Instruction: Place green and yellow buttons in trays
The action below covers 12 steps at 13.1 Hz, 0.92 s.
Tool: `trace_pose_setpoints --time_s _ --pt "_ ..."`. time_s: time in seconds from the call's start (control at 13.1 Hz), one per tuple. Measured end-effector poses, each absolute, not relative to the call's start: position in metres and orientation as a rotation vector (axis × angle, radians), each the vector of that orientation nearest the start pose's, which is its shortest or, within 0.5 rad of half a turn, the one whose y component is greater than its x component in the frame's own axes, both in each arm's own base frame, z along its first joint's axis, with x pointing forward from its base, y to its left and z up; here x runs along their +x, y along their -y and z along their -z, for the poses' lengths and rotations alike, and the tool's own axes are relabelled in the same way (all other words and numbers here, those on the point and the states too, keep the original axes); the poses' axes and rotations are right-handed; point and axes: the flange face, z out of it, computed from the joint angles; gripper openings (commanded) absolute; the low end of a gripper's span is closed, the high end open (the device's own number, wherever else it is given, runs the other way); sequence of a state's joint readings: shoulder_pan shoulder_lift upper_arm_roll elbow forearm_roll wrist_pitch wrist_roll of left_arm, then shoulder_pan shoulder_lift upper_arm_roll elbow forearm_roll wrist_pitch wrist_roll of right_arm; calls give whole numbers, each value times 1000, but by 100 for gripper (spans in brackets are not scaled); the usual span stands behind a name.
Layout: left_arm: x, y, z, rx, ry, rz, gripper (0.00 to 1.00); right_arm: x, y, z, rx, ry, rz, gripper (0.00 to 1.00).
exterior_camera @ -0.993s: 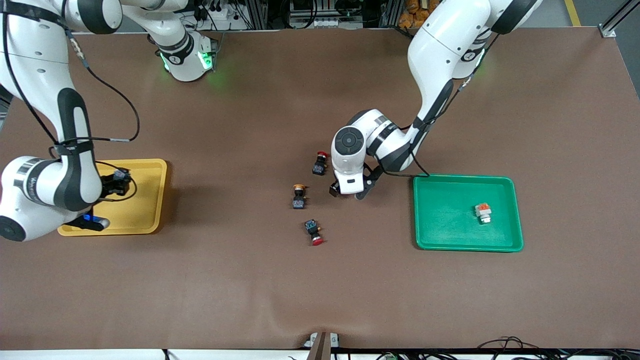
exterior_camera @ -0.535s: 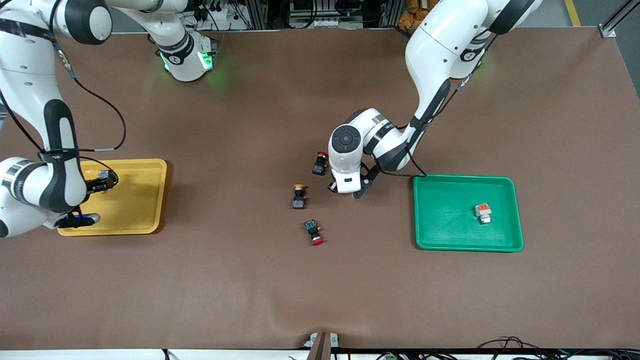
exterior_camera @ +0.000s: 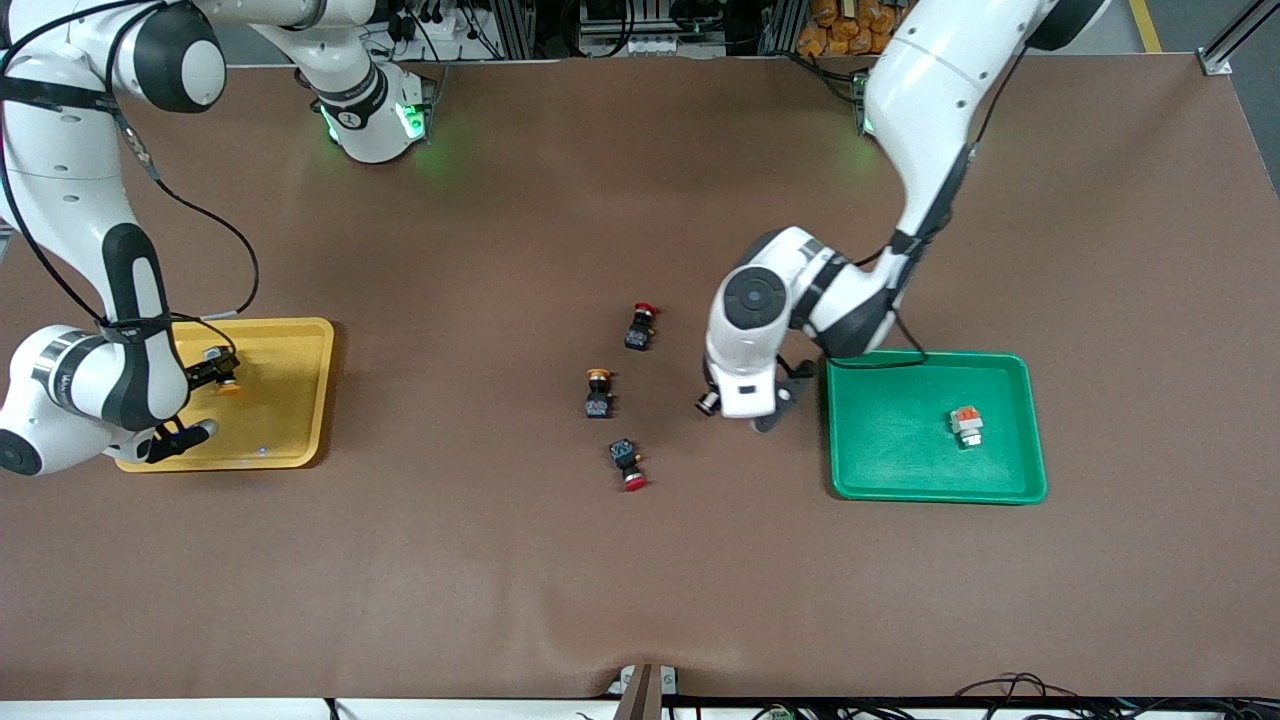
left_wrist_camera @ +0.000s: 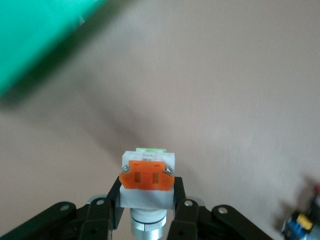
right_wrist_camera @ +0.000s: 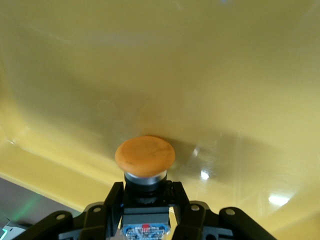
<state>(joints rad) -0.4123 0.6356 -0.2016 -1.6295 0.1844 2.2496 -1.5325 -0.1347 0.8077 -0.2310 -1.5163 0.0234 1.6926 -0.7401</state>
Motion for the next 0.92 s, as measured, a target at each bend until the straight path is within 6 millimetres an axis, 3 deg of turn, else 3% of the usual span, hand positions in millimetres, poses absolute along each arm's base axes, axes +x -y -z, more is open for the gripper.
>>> trace_pose_setpoints --time_s 0.23,0.38,0.46,0.69,0.84,0.92 --pt "619 298 -266 -2909 1135 37 0 596 192 -164 -2773 368 -971 100" --pt "639 242 -260 -2925 1064 16 0 601 164 -181 -2768 161 -1079 100" --pt "641 224 -253 -2923 1044 -4 0 608 145 -194 -2768 83 -1120 100" --pt "632 193 -226 -2906 981 -86 0 628 82 -231 -2774 -60 -1160 100" --pt "627 172 -217 -2891 979 -121 3 636 48 -240 -2777 -122 -1141 100" --pt "626 164 -216 -2887 981 -129 26 639 31 -243 -2778 -143 -1133 100"
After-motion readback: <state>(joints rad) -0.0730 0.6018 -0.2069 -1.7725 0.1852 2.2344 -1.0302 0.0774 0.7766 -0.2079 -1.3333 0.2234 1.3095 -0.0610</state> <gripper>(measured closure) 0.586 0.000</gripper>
